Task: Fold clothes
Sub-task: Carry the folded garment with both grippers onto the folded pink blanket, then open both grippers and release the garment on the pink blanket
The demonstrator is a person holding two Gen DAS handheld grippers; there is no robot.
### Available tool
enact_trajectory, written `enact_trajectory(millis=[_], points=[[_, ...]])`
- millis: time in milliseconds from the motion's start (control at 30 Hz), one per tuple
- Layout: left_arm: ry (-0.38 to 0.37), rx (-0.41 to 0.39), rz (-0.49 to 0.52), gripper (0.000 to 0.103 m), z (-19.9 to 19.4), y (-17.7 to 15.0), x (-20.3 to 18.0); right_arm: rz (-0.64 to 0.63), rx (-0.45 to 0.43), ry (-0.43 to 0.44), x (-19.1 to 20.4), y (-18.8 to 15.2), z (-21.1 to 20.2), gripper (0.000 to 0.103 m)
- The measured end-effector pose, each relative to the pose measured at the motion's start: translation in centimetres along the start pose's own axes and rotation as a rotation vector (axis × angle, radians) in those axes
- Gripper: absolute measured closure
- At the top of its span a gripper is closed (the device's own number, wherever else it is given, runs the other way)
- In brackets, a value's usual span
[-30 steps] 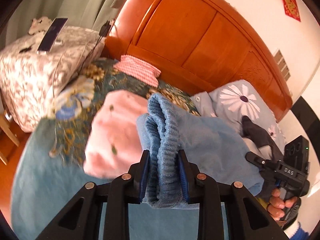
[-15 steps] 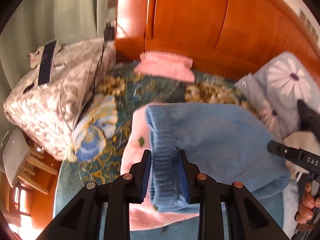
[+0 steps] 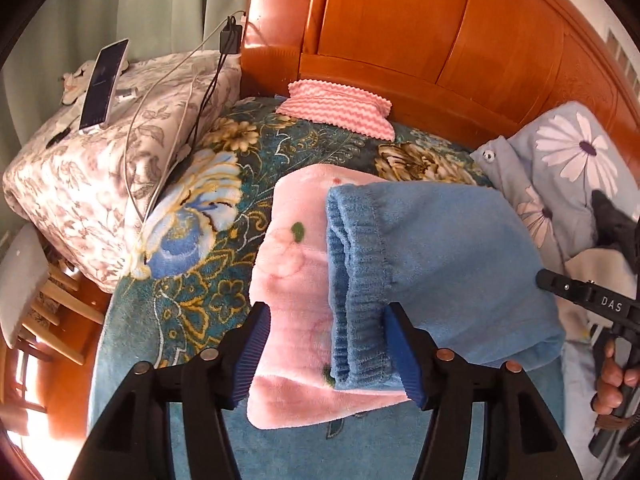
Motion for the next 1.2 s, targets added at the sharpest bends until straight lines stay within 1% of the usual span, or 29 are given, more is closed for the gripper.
enact_trajectory(millis=[67, 100, 167, 233, 300, 333, 400, 433, 500, 567, 700, 800, 933, 967, 1033, 1067, 1100, 1200], points=[[-0.061, -0.007, -0.077, 0.039, -0.7, 0.2, 0.8, 0.004, -0.019, -0.015, -0.2, 0.2, -1.0, 0.076], [-0.086, -0.015, -0.108, 0.039, -1.0, 0.3, 1.1, -0.001, -0.027, -0.005, 0.0, 0.1, -1.5, 0.075], [-0.111, -0.073, -0.127, 0.039, -2.3, 0.4, 0.9, -0.03, -0.037, 0.031, 0.9, -0.2, -2.3, 0.075], [-0.103, -0.138, -0.092, 0.039, -3.6, 0.4, -0.2, -0.08, -0.042, 0.046, 2.2, -0.7, -2.7, 0.075], [-0.056, -0.182, -0.003, 0.039, -4.3, 0.1, -2.3, -0.125, -0.038, 0.054, 3.6, -1.2, -2.5, 0.075], [-0.034, -0.187, 0.05, 0.039, -4.3, 0.0, -3.4, -0.142, -0.027, 0.051, 4.1, -1.4, -2.1, 0.075], [0.014, -0.133, 0.143, 0.039, -2.9, -0.3, -5.4, -0.145, -0.008, 0.035, 4.4, -1.6, -1.2, 0.075], [0.04, -0.102, 0.174, 0.039, -2.1, -0.5, -6.0, -0.131, -0.002, 0.033, 4.3, -1.6, -0.8, 0.075], [0.072, -0.042, 0.195, 0.039, -0.1, -0.9, -6.4, -0.101, 0.012, 0.03, 3.9, -1.6, -0.1, 0.075], [0.098, -0.014, 0.197, 0.039, 1.0, -1.2, -6.2, -0.085, 0.014, 0.035, 3.7, -1.6, -0.1, 0.075], [0.044, -0.078, 0.168, 0.039, -0.9, -2.3, -6.2, -0.12, -0.034, 0.047, 4.4, -2.2, -1.5, 0.075], [0.028, -0.143, 0.139, 0.039, -2.4, -3.9, -6.1, -0.143, -0.055, 0.048, 4.8, -3.6, -1.8, 0.075], [0.005, -0.161, 0.088, 0.039, -2.1, -6.1, -5.4, -0.151, -0.07, 0.036, 5.1, -6.3, -0.9, 0.074], [0.011, -0.153, 0.079, 0.039, -1.6, -6.7, -5.2, -0.152, -0.068, 0.025, 5.1, -6.9, -0.5, 0.074], [0.028, -0.133, 0.069, 0.034, -0.6, -8.0, -4.9, -0.146, -0.058, 0.02, 5.2, -8.1, 0.3, 0.074], [0.04, -0.122, 0.068, 0.032, 0.0, -8.5, -4.7, -0.143, -0.05, 0.018, 5.3, -8.6, 0.7, 0.072], [0.043, -0.112, 0.066, 0.027, 0.7, -9.0, -4.5, -0.144, -0.04, 0.013, 5.3, -9.1, 1.2, 0.067], [0.038, -0.09, 0.045, 0.016, 2.4, -10.2, -3.9, -0.151, -0.025, -0.017, 5.5, -10.1, 2.8, 0.061]])
Point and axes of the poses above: each gripper's, at about its wrist camera, not at the fingertips, and z roughly the way its jaws point, x to its left, y to its top, the point moved 7 cm from there along z, roughly the way its jaws point, and after that the axes turned 13 degrees about x, right-handed, at the moved point
